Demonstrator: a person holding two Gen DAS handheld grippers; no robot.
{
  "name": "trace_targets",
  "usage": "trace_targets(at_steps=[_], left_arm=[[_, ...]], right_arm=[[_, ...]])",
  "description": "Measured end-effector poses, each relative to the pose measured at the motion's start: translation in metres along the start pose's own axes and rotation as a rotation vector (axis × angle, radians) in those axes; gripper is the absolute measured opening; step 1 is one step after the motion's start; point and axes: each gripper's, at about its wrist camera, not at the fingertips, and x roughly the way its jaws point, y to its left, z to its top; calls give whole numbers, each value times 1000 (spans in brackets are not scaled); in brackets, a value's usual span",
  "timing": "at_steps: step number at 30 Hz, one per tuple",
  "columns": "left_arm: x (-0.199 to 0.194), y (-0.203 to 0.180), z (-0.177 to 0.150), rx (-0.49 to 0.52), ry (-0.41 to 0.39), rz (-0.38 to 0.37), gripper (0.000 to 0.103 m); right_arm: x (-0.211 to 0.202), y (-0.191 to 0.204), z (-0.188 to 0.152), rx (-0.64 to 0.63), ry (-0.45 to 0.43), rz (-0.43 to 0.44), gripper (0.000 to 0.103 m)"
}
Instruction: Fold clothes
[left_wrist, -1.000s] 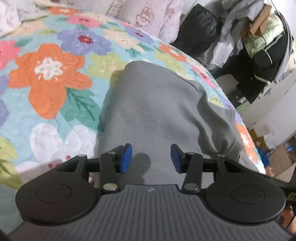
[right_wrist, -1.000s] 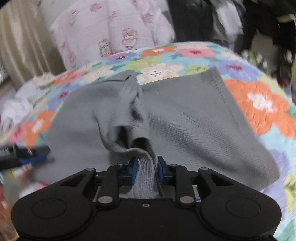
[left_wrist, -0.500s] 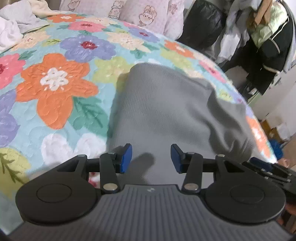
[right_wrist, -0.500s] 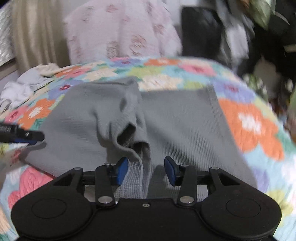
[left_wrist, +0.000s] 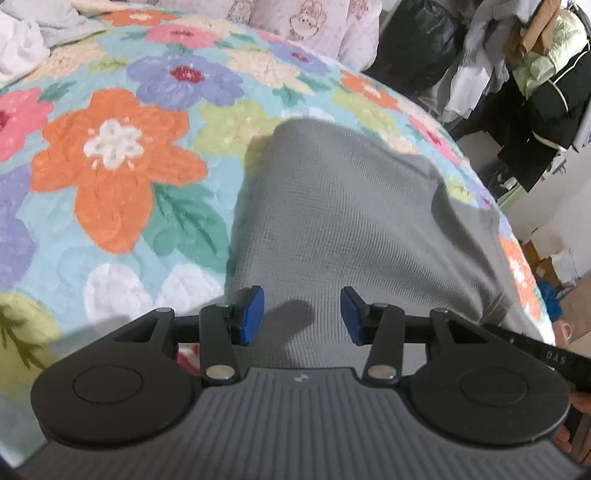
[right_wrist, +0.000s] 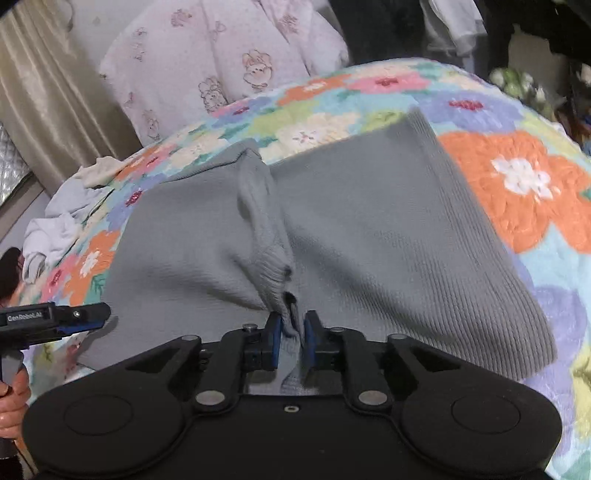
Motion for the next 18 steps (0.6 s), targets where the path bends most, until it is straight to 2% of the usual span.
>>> trace_targets(at_steps=[3,6,8,13,16,18], left_arm=[[-1,-3,16,24,-21,-11,45],[5,-12,43,106,-22,-24,47],[14,-15,62,160,-6,-18,48],[46,-8,111,254,5,-19,51],[65,-8,127,262,36,-63,57],[80,-13,129,291,57,-66,60]], right_arm=[[-6,4,6,-19,-16,34,36],[-6,10,26,-32,-26,73,45],[-3,16,46,-58,-18,99,47],[44,38,108,-217,128,138,49],[79,42,133,-231,186,134,53],[102,37,145,-204,216,132,53]])
